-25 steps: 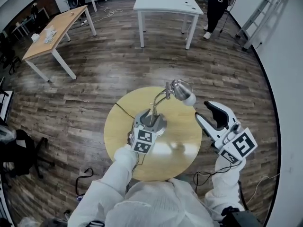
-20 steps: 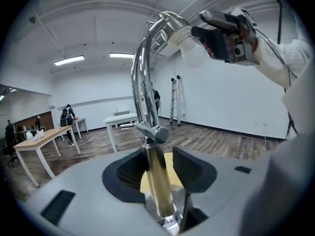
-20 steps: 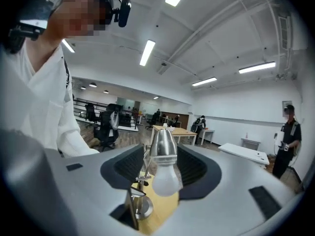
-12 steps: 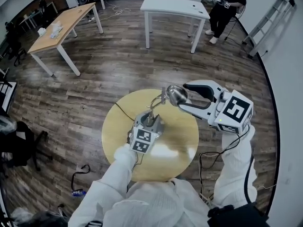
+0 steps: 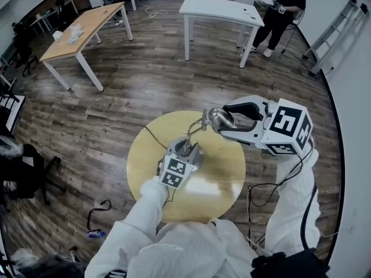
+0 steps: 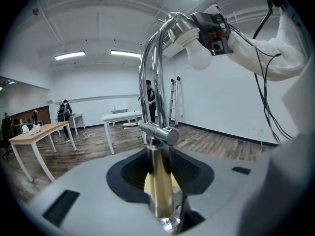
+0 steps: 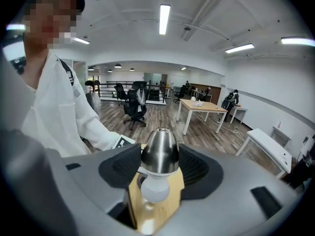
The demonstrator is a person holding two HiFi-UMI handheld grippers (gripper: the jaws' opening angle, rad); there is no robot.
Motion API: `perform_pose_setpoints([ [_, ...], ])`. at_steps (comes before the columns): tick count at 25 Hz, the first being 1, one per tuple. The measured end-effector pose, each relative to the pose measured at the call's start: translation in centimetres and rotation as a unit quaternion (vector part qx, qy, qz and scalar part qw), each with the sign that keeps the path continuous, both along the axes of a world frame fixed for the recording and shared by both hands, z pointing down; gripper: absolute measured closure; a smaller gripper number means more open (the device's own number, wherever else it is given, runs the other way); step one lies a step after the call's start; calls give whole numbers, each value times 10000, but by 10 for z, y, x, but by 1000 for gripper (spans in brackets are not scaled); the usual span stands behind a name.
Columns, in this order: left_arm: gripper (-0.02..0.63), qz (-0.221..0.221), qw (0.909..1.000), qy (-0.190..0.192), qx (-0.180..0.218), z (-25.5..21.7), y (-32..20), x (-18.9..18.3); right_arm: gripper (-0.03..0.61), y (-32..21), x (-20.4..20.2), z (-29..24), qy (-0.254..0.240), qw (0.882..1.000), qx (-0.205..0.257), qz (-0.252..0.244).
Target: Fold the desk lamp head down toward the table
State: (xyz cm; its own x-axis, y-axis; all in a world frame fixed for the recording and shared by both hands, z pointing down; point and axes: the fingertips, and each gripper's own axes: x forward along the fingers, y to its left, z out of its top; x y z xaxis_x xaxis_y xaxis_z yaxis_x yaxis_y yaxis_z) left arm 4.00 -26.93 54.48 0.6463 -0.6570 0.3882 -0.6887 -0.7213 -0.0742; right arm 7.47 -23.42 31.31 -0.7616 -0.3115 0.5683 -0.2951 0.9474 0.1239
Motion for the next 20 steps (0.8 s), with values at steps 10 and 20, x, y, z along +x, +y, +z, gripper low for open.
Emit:
perform_pose_setpoints([
  [10,499,16,9999,90,-96,6,-3,3,349,9,32,21,-295,9989,-9,374],
  [20,502,59,9999,-37,-83,12,-6,6,348,11,60,45,-733,9950,-146,669],
])
